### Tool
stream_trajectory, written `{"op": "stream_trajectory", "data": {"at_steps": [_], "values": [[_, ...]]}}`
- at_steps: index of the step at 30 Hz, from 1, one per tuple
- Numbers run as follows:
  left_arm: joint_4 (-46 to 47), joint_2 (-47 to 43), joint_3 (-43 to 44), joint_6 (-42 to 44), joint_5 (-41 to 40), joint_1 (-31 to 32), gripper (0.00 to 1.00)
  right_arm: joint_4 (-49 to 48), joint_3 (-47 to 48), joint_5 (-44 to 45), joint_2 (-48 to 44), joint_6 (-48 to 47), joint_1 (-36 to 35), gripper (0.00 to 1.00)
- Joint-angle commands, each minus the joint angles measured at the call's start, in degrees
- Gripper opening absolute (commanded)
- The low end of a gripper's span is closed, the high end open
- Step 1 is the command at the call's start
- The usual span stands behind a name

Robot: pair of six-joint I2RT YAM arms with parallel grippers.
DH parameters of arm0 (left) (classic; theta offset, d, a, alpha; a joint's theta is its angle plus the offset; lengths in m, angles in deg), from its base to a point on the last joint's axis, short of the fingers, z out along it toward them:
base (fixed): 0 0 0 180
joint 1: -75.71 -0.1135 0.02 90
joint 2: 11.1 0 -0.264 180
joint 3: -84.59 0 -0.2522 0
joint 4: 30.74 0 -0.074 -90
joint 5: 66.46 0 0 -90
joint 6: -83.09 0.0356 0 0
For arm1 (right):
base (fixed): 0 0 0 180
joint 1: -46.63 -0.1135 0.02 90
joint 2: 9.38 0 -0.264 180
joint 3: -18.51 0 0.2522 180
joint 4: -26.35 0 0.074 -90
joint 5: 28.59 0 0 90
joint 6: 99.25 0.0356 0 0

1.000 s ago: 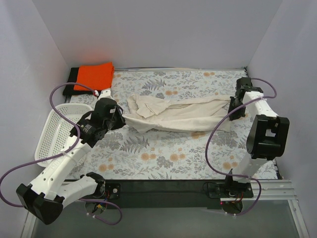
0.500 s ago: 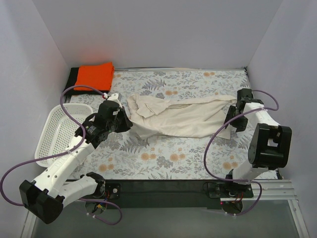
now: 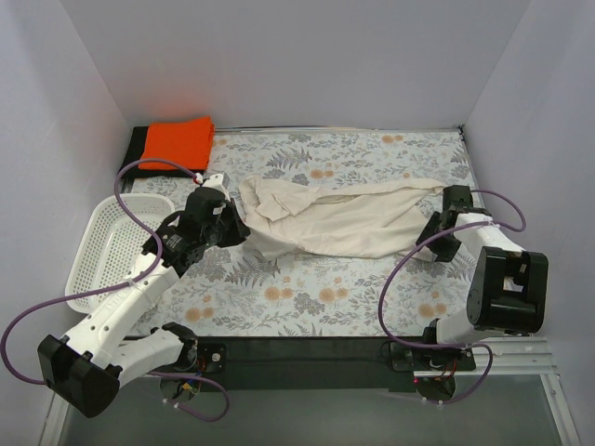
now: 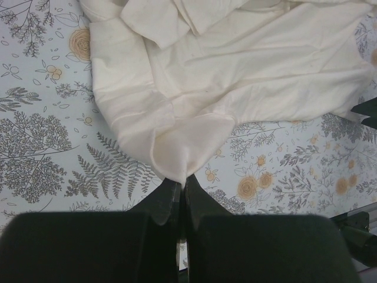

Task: Fold and stack the t-shirts
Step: Flatten the tshirt out

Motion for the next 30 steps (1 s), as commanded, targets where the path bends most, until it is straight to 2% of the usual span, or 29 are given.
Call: {"op": "stream_trajectory", "data": {"at_steps": [1,13,16,17,19,20,21,24,30], "values": [[0.45,-0.56,-0.16,0.36,-0.43,-0.31,0.00,-2.66,0.38,1.43,-0.05,2.87,-0.15,0.50],[-0.25,-1.17,-0.51,-0.25,-2.18,-0.31,0.00,-5.12,-3.66,4.59,4.34,3.84,-0.85,0.45],[-0.34,-1.00,-0.25,-0.17,-2.10,-0.40,0.00,-5.12,-4.10,4.69,4.96,3.49,-0.86,0.34],[-0.52,-0.91,0.01,-0.17,-2.10,-0.31,0.00,-5.12,-4.37,4.51,5.05,3.49,-0.86,0.25],[-0.43,-1.00,0.19,0.18,-2.10,-0.40,0.00,-5.12,-4.37,3.90,4.53,3.58,-0.86,0.16],[-0.34,-0.91,0.19,0.27,-2.27,-0.31,0.00,-5.03,-4.28,3.72,4.18,3.49,-0.86,0.06],[-0.25,-0.91,0.19,0.80,-2.44,-0.31,0.00,-4.60,-3.76,3.81,3.22,3.40,-0.86,0.01],[0.36,-0.30,1.41,2.64,-3.40,-0.40,0.00,-2.23,0.35,4.42,1.37,2.61,-0.86,0.01],[3.00,6.38,14.76,8.96,-8.42,-0.40,0.00,5.94,16.61,7.14,-4.35,-2.92,-0.86,0.01]]}}
